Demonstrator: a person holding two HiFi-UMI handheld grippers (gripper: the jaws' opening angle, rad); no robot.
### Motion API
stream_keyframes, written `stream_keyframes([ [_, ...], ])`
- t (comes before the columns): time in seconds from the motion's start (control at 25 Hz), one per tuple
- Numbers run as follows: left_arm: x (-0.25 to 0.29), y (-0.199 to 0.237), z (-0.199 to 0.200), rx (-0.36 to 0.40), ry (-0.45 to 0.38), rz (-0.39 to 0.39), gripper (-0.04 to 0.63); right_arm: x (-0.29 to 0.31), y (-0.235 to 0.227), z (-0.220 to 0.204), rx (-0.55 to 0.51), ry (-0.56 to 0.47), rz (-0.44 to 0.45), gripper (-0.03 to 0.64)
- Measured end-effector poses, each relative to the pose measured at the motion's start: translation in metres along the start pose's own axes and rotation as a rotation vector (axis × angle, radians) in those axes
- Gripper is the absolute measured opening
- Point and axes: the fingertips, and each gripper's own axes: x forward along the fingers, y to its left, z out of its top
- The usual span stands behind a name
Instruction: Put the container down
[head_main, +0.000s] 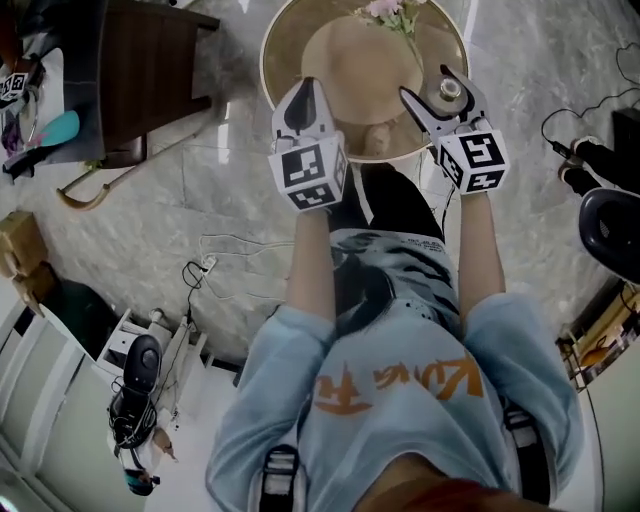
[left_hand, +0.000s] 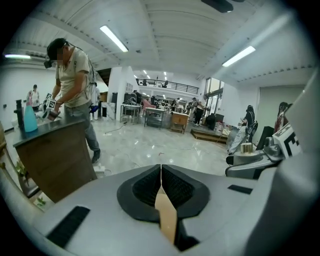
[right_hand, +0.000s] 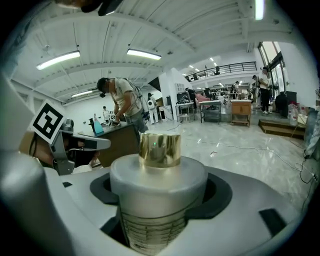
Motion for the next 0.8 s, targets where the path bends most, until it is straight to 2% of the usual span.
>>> stream_keyframes([
  [0.16,0.04,-0.003,-0.042,0.008,0.04,-0.04,0.032,0.032,0.001,-0.049,-0.005,0.047,0.053,0.36],
  [0.32,0.053,-0.012,-0.084,0.007,0.088,-0.068,0.032,0.039,0.008,-0.097,0.009,0.104,0.09,0.36],
  [0.44,0.074,-0.003,-0.112,0.021,0.114,-0.056,0.032,0.062,0.012,-0.125,-0.008,0.122,0.114,0.36],
  [0.8,0.117,0.009,-0.188,0.006,0.186,-0.08,0.032,0.114,0.01,-0.195,0.002,0.185,0.123,0.36],
])
